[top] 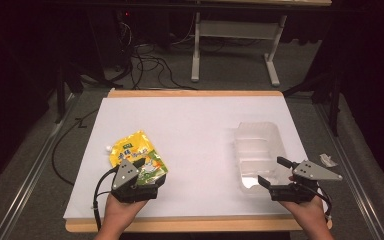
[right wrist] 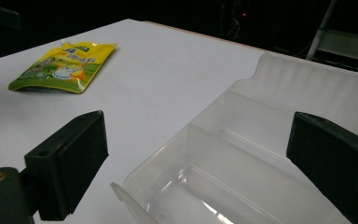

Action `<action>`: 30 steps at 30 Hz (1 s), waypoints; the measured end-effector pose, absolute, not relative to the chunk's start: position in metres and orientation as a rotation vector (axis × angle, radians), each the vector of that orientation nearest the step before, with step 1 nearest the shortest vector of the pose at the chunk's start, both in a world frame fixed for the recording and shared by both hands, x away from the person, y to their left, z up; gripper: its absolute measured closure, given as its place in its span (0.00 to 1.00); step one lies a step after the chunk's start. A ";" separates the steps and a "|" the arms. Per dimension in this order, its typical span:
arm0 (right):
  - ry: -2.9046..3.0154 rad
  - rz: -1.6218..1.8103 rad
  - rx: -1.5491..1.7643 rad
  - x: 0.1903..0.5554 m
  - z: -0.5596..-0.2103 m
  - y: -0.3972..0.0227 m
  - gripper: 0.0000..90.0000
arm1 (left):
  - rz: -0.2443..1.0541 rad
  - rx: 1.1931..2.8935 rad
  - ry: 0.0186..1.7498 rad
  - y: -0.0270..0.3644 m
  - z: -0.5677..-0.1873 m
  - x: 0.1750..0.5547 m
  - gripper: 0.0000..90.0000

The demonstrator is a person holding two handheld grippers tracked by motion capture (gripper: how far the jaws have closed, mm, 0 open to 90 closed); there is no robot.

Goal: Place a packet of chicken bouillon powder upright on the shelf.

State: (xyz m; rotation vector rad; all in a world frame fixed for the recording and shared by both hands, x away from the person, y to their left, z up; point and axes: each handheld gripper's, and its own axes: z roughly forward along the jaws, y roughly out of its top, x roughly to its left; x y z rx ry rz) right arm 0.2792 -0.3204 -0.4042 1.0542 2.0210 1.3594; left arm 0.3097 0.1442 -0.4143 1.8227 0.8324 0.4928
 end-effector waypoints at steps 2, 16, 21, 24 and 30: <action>2.022 1.359 1.053 0.279 -0.404 -0.321 0.06 | 0.491 1.821 0.834 0.145 -0.414 0.310 0.16; 2.032 1.363 1.048 0.280 -0.405 -0.320 0.08 | 0.495 1.811 0.889 0.158 -0.419 0.319 0.17; 2.033 1.362 1.050 0.280 -0.406 -0.320 0.08 | 0.496 1.802 0.928 0.165 -0.423 0.324 0.18; 2.030 1.363 1.052 0.280 -0.406 -0.320 0.08 | 0.498 1.795 0.955 0.172 -0.424 0.328 0.18; 2.033 1.364 1.053 0.280 -0.407 -0.320 0.08 | 0.493 1.766 1.018 0.187 -0.428 0.336 0.19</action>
